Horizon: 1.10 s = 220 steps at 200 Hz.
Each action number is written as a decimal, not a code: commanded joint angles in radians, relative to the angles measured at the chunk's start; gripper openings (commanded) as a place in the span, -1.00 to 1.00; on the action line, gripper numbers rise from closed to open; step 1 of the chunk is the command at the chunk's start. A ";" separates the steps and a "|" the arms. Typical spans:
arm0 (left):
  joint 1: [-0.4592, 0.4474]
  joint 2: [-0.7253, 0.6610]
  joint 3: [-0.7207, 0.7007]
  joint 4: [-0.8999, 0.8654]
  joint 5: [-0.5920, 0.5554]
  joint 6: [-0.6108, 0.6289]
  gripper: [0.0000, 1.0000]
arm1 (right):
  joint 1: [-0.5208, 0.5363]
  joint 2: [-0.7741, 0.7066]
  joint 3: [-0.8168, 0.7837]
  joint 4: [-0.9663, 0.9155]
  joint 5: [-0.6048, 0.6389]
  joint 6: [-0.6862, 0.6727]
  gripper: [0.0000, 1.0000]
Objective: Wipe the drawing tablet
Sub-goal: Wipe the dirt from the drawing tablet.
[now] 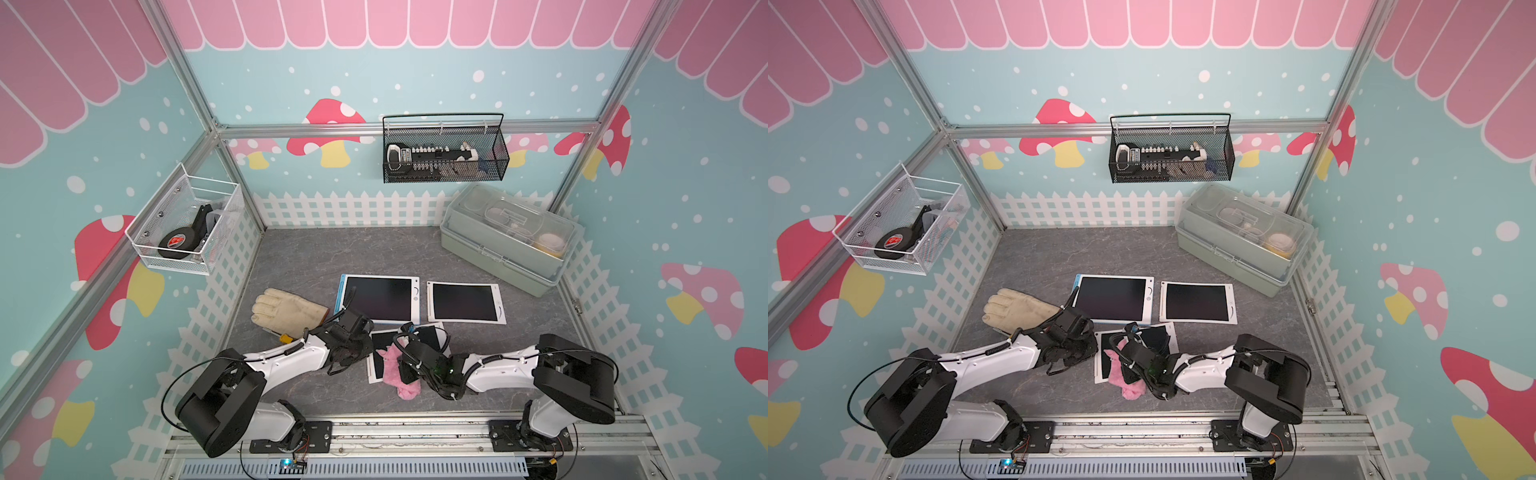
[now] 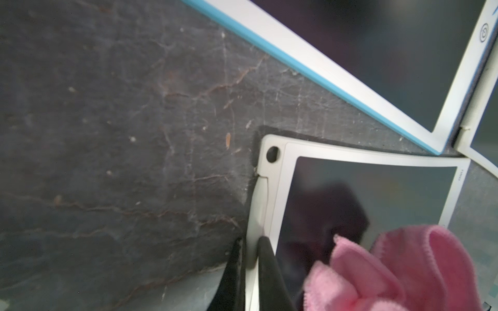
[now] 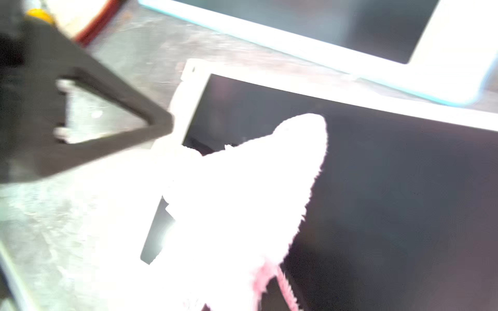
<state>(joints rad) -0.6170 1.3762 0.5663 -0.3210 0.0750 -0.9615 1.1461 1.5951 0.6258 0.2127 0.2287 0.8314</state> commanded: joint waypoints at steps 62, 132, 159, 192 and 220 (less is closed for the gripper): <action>-0.002 0.057 -0.075 -0.209 0.018 0.019 -0.83 | 0.068 0.240 0.261 0.078 -0.099 0.001 -1.00; 0.000 0.056 -0.096 -0.204 0.024 0.024 -0.84 | -0.143 0.007 -0.077 0.085 0.001 0.019 -1.00; 0.000 0.039 -0.105 -0.204 0.023 0.021 -0.84 | -0.202 -0.099 -0.162 0.006 0.048 -0.016 -1.00; 0.000 0.036 -0.105 -0.195 0.030 0.020 -0.84 | -0.159 -0.048 -0.090 0.001 0.011 -0.050 -1.00; 0.001 0.038 -0.101 -0.184 0.041 0.024 -0.84 | -0.025 0.111 0.107 0.039 -0.048 -0.056 -1.00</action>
<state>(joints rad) -0.6155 1.3575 0.5400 -0.2901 0.0845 -0.9531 1.0264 1.5955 0.6052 0.2474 0.2428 0.7925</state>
